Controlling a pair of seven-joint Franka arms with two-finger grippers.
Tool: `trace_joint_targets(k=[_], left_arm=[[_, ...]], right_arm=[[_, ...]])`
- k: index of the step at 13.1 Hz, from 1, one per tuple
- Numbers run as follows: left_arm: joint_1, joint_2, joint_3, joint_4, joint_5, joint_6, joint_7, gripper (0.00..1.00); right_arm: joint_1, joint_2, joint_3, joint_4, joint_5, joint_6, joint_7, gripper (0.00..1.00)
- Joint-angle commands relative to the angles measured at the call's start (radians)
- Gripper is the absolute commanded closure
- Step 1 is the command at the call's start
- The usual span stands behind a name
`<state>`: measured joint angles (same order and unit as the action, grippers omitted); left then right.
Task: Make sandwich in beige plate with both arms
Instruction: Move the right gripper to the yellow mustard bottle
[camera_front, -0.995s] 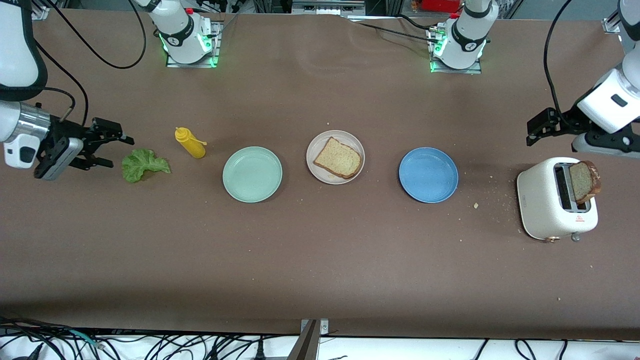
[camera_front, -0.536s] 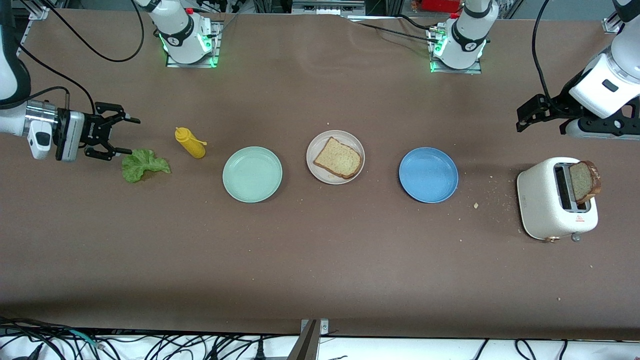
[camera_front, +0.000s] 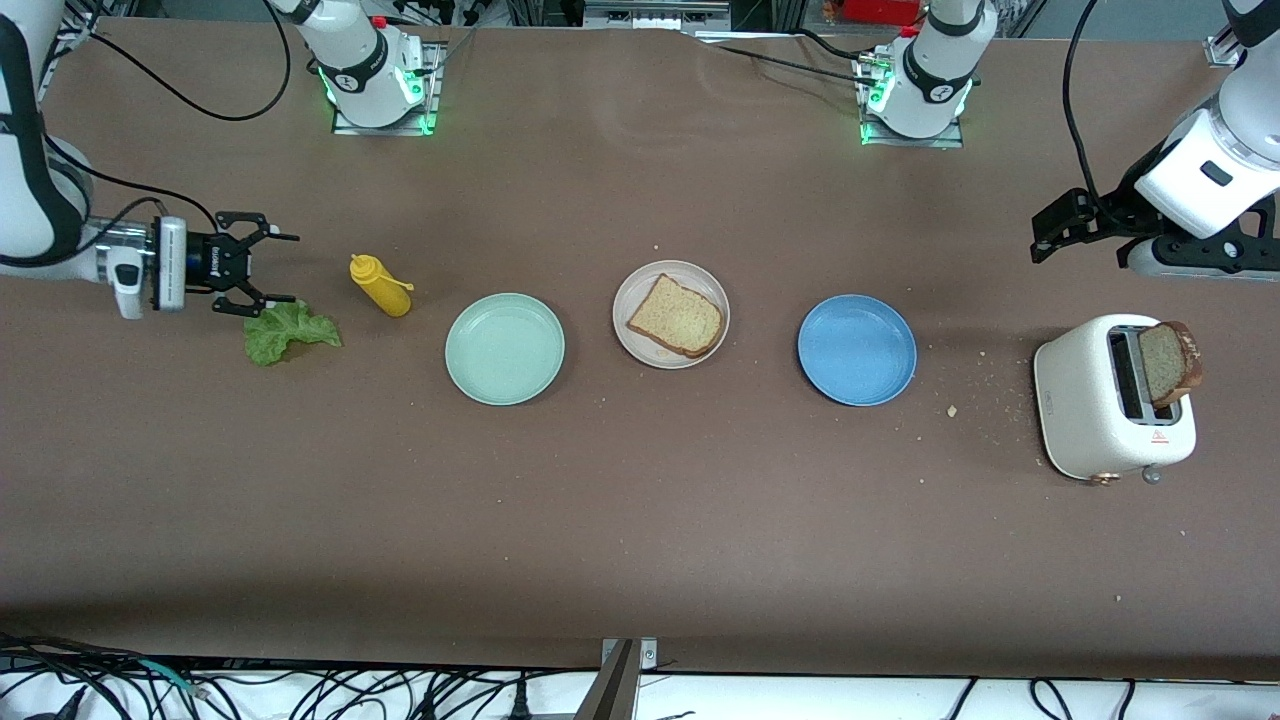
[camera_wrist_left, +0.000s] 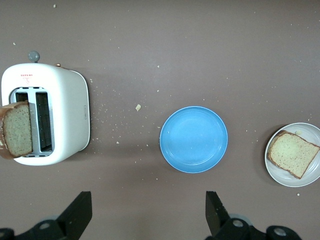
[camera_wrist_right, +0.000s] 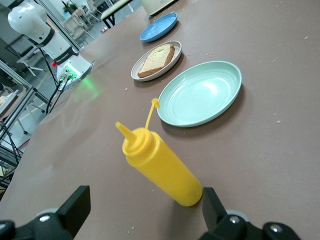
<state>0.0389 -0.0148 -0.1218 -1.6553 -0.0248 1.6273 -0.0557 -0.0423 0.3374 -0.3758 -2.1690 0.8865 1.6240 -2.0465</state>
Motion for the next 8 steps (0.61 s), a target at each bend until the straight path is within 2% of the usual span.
trace_joint_targets(k=[1,6,8], left_arm=[[0.002,-0.007,0.002,-0.001,-0.024,-0.012,-0.004,0.00],[0.002,-0.007,0.002,-0.001,-0.024,-0.021,-0.004,0.00],[0.006,-0.007,0.004,-0.001,-0.024,-0.021,-0.004,0.00]], right_arm=[[-0.008,0.023,0.001,-0.020,0.049,-0.016,-0.056,0.01],[0.024,0.130,0.011,-0.031,0.196,-0.016,-0.200,0.00],[0.025,0.144,0.011,-0.038,0.204,-0.018,-0.216,0.00]])
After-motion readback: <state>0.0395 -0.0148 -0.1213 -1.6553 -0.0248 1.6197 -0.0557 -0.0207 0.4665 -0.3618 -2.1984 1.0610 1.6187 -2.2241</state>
